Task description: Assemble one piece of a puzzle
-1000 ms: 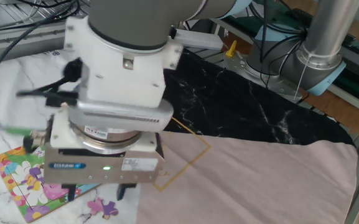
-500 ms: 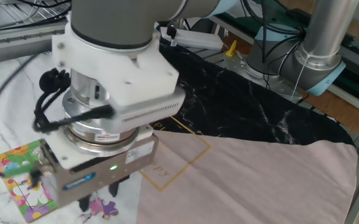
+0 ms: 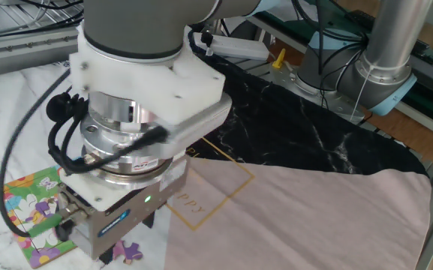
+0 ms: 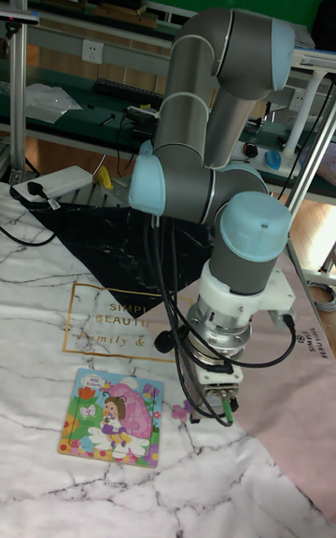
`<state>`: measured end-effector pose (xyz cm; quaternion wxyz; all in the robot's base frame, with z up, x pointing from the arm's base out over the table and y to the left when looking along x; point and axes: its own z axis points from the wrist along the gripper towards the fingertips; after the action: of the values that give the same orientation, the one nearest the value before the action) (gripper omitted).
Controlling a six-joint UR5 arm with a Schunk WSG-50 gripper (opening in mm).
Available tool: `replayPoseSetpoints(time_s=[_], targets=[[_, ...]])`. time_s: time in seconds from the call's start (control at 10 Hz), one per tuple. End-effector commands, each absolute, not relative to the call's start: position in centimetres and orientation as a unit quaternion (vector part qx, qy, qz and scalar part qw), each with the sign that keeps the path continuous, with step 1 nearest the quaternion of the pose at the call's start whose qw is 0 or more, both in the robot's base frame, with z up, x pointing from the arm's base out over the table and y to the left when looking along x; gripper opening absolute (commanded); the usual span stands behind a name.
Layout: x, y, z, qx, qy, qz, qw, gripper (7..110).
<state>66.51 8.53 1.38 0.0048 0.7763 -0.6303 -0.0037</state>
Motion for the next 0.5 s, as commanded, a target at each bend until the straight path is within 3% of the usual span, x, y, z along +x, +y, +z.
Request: replayPoseSetpoints(time_s=[0.0, 0.1, 0.4], targets=[[65.6, 7.2, 1.2, 0.795, -0.606, 0.004, 0.015, 66], [65.8, 7.8, 0.7, 0.793, -0.609, 0.007, 0.004, 44], [66.6, 8.5, 0.6, 0.778, -0.629, 0.020, -0.005, 44]])
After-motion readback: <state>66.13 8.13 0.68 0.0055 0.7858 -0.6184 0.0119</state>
